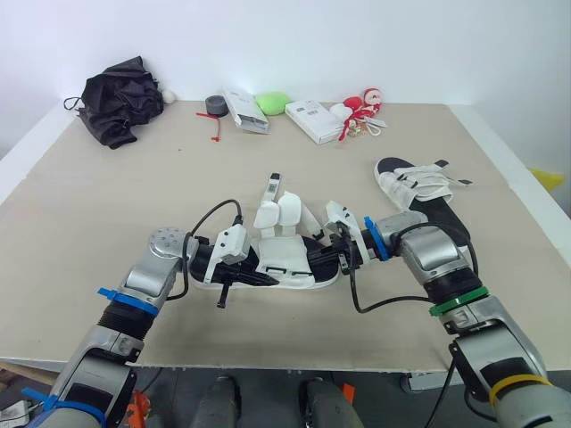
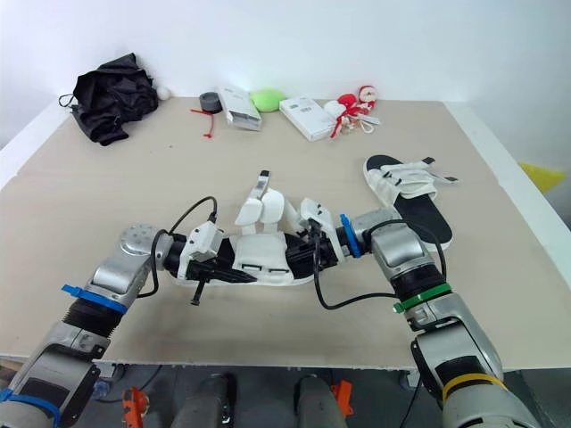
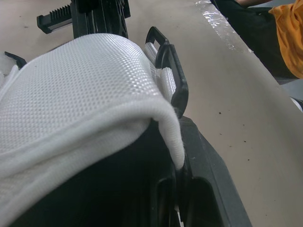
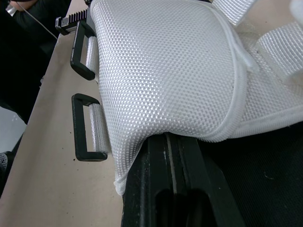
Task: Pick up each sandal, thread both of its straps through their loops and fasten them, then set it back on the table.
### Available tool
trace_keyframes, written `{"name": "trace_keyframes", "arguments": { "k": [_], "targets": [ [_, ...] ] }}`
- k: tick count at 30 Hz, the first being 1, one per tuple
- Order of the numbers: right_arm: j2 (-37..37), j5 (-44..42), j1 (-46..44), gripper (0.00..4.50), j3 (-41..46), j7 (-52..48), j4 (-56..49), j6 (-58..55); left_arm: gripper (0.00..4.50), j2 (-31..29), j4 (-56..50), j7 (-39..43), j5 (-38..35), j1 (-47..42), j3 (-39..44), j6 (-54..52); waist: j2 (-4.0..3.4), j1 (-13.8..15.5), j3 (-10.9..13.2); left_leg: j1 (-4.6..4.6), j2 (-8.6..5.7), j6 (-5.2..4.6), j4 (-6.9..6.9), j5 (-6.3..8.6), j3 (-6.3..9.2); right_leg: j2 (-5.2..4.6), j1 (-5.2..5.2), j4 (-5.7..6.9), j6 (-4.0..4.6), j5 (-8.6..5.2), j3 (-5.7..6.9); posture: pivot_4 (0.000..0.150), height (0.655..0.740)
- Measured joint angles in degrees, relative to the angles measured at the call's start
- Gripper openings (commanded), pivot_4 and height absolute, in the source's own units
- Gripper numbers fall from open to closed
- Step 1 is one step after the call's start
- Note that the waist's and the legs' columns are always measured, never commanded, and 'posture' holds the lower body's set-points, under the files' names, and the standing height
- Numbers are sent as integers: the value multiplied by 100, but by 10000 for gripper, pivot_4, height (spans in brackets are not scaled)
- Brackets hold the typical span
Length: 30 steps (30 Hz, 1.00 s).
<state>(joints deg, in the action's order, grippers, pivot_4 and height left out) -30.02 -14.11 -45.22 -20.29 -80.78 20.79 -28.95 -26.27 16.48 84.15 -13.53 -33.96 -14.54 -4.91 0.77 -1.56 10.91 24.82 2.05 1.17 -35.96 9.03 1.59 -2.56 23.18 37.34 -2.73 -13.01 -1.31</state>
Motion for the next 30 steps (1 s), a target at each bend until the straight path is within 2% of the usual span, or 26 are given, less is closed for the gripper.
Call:
{"name": "trace_keyframes", "arguments": {
  "k": [5,12,16,18,19,21,22,23,25,26,28,29,30],
  "targets": [
    [113,263,46,811,-23,58,202,279,0,25,262,-59,92,4,17,267,16,-1,-95,-50,23,2,13,1,-2,20,-42,0,53,-21,0,1500,7400],
    [112,273,87,811,1,41,192,260,0,41,327,-117,115,5,16,381,11,2,-127,-52,28,3,18,2,-5,25,-41,0,59,-22,0,1500,7400],
    [111,273,94,0,2,10,192,252,9392,44,379,-128,112,-3,33,414,9,3,-135,-52,33,3,22,2,-5,31,-39,0,63,-24,0,1500,7400],
    [111,273,96,0,3,-6,189,251,17830,44,390,-152,96,-4,48,370,8,2,-136,-52,37,3,23,2,-4,34,-38,0,65,-24,0,1500,7400],
    [111,273,96,0,3,-10,189,250,19475,42,387,-155,81,-4,56,345,8,3,-136,-52,38,3,23,2,-5,35,-38,0,66,-24,0,1500,7400],
    [111,272,96,0,2,-40,185,247,27733,24,351,-170,-54,-5,136,55,8,2,-136,-52,43,3,29,2,-4,42,-35,0,67,-24,0,1500,7400],
    [111,272,96,0,2,-53,174,232,29642,-28,257,-236,-162,-5,198,-304,8,1,-136,-51,47,4,33,3,-4,47,-33,0,61,-21,0,1500,7400],
    [111,271,96,0,3,-68,158,212,35409,-156,125,-252,-300,-4,234,-743,9,0,-135,-50,51,6,37,4,-3,52,-29,1,56,-18,0,1500,7400],
    [112,271,97,0,2,-82,138,207,39129,-369,-151,-222,-525,3,264,-1370,12,-2,-133,-46,57,8,40,5,-1,60,-22,2,57,-19,-1,1500,7400],
    [111,271,97,0,2,-96,137,203,43219,-476,-282,-206,-657,4,318,-1703,12,-1,-133,-47,57,10,42,7,-1,60,-22,3,60,-22,0,1500,7400],
    [108,271,106,0,0,-134,125,201,44195,-1019,-823,-103,-1289,15,511,-3143,15,-6,-131,-46,63,17,50,11,2,66,-16,4,65,-29,0,1500,7400],
    [94,271,108,0,2,-163,112,196,44195,-1133,-950,-195,-1772,0,917,-3884,15,3,-131,-48,62,19,52,13,5,66,-18,6,65,-38,1,1500,7400],
    [90,271,110,0,2,-164,104,191,44195,-1134,-949,-304,-1975,-26,1127,-4200,15,4,-131,-48,62,19,52,13,6,66,-18,5,65,-38,2,1500,7400]
  ]
}}
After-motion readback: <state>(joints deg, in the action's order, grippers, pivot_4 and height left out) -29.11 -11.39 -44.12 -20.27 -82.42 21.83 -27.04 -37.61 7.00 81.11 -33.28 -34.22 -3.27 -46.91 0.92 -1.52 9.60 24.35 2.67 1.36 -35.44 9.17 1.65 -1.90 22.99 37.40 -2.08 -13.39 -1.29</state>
